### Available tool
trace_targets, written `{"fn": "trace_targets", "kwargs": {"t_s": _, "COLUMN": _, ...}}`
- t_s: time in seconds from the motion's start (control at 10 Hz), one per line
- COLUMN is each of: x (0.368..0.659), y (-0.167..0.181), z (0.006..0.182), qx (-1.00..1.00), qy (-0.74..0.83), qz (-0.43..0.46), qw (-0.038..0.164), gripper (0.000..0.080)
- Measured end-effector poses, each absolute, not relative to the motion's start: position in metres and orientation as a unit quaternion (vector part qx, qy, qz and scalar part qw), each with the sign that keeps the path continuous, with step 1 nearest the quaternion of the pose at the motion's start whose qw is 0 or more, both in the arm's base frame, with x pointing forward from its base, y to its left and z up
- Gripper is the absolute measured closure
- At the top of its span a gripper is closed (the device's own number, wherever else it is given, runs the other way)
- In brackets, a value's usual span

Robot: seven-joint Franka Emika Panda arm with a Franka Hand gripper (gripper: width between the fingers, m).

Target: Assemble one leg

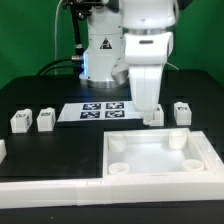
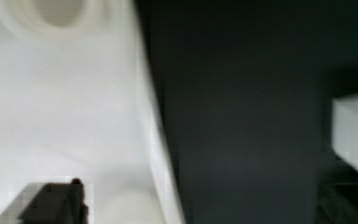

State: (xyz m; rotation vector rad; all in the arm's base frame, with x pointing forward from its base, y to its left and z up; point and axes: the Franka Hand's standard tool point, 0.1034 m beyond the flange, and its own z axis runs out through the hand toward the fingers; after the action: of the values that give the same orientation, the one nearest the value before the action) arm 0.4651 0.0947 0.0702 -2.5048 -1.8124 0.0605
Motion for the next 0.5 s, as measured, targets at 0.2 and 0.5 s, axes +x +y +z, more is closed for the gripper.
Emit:
{"fn": "trace_targets", "kwargs": {"t_s": 0.2, "x": 0.454, "y": 0.131, "z": 0.085, "qx": -0.885, "qy": -0.465, "qz": 0.013, "qw": 0.017, "gripper": 0.015}}
{"fn": "trace_targets", "kwargs": {"t_s": 0.5, "x": 0.452, "y": 0.143, "z": 0.086, "qx": -0.944, "qy": -0.329, "qz": 0.014, "qw": 0.018, "gripper": 0.015}}
